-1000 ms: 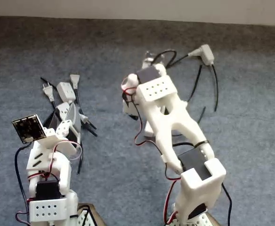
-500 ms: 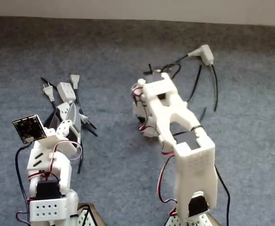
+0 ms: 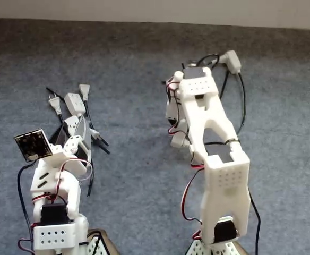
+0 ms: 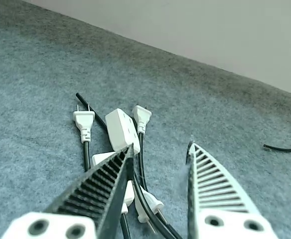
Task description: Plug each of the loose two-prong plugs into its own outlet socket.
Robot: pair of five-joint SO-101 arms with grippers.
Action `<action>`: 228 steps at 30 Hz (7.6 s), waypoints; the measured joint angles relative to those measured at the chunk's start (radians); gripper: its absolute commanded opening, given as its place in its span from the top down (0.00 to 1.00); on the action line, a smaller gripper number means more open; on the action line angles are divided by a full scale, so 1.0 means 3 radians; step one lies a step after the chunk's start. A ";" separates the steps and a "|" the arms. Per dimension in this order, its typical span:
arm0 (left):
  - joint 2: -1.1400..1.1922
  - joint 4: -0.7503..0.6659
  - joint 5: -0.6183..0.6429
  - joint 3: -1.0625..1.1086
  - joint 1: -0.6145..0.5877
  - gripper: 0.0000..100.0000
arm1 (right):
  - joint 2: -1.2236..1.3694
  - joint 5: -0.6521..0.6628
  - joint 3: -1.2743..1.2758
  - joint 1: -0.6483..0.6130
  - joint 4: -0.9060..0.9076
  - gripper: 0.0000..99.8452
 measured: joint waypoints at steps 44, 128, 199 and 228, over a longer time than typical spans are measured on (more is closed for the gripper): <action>0.0000 0.0000 0.0000 0.0000 0.0000 0.81 | 0.2046 0.5820 -0.1422 0.1314 -0.4828 0.73; 0.0000 0.0000 0.0000 0.0000 0.0010 0.81 | 0.0322 0.0977 -0.0655 0.1263 0.0629 0.73; 0.0000 0.0000 0.0000 0.0000 0.0010 0.81 | 0.1013 -0.2542 -0.1268 -0.0839 0.0118 0.88; 0.0000 0.0000 0.0000 -0.0020 -0.0128 0.81 | -0.0399 0.0425 -0.4025 -0.0997 0.0639 0.59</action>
